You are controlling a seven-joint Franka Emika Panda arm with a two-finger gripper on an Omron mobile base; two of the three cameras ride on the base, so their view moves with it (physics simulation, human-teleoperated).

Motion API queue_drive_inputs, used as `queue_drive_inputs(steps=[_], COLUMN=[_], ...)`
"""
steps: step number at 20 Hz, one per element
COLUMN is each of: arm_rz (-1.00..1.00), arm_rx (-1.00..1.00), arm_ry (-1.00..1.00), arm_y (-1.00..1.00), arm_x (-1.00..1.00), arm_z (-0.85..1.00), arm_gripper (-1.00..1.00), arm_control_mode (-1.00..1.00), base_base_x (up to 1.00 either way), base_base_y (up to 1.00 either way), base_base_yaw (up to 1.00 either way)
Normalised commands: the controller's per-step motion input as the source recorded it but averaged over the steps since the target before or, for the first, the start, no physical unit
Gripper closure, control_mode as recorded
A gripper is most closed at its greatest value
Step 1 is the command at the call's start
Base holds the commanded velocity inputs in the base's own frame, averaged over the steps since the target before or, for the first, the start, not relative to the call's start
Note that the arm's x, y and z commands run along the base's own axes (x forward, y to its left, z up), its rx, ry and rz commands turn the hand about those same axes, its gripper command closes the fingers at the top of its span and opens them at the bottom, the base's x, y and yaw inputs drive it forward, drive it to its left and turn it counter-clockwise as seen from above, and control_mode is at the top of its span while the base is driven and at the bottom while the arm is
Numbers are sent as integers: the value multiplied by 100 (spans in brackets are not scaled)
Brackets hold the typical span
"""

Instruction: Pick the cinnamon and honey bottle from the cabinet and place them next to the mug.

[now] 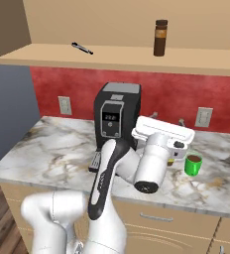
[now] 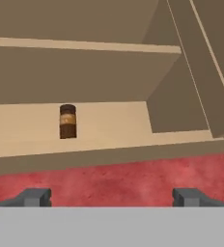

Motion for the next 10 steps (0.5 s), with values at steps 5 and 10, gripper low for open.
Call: queue_drive_inputs(steps=[5, 10], arm_rz=[0, 0], arm_rx=[8, 5], arm_ry=[0, 0], arm_y=[24, 21], arm_x=[-36, -36], arm_z=[56, 46], arm_gripper=[-100, -100], arm_control_mode=[-100, -100], base_base_x=[0, 0], base_base_y=[0, 0], base_base_yaw=[0, 0])
